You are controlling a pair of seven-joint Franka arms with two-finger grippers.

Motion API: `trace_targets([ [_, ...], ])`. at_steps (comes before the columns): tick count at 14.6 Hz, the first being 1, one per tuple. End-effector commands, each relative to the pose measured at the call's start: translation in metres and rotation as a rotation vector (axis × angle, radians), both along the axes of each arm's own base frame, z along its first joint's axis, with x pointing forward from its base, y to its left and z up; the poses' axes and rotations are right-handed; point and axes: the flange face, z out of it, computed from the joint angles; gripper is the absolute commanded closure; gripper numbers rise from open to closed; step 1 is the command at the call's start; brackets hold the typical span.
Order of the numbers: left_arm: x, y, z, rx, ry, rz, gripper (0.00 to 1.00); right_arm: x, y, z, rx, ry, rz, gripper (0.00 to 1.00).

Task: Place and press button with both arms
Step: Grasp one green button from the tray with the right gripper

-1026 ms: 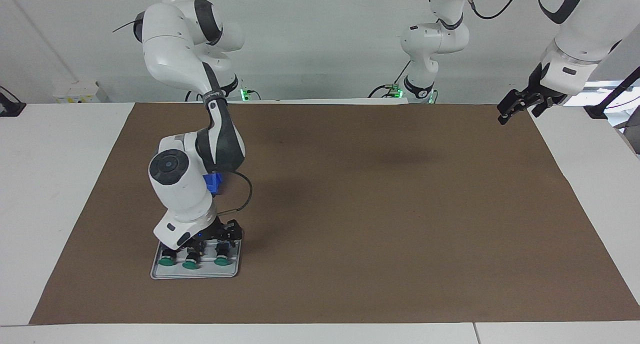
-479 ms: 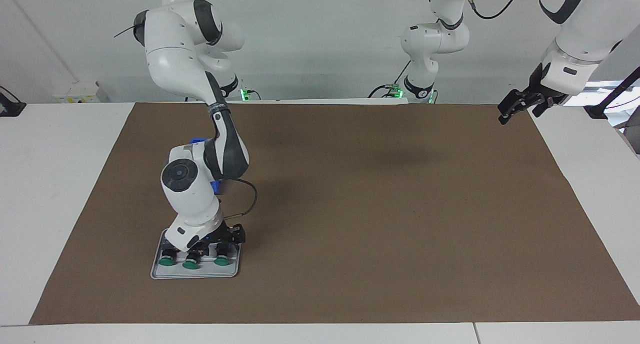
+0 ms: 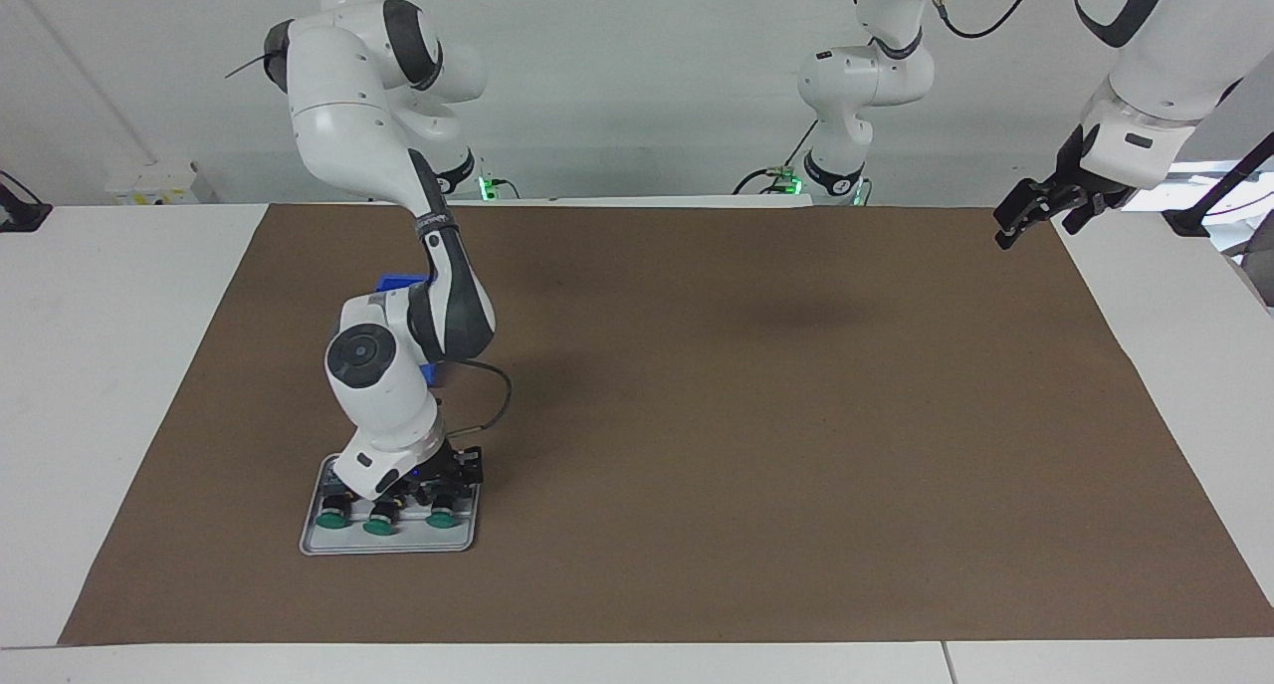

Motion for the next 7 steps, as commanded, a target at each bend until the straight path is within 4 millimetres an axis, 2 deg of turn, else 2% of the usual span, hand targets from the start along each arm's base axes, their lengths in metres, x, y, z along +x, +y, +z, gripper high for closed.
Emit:
trace_targets([
  [1, -0.008, 0.003, -0.002, -0.001, -0.008, -0.007, 0.00, -0.005, -0.004, 0.018, -0.005, 0.032, -0.011, 0.94],
  [2, -0.009, 0.002, -0.004, -0.001, -0.003, -0.010, 0.00, -0.001, 0.001, 0.036, -0.010, 0.045, -0.008, 1.00],
  [4, -0.009, 0.004, -0.002, -0.001, -0.009, -0.009, 0.00, 0.000, 0.002, 0.070, -0.023, 0.099, -0.015, 1.00],
  [5, -0.009, 0.004, -0.002, -0.001, -0.011, -0.009, 0.00, -0.006, 0.019, 0.082, -0.028, 0.115, -0.007, 1.00],
  [7, -0.009, 0.002, -0.002, -0.001, -0.012, -0.015, 0.00, -0.025, 0.068, 0.108, -0.044, 0.124, -0.077, 1.00],
])
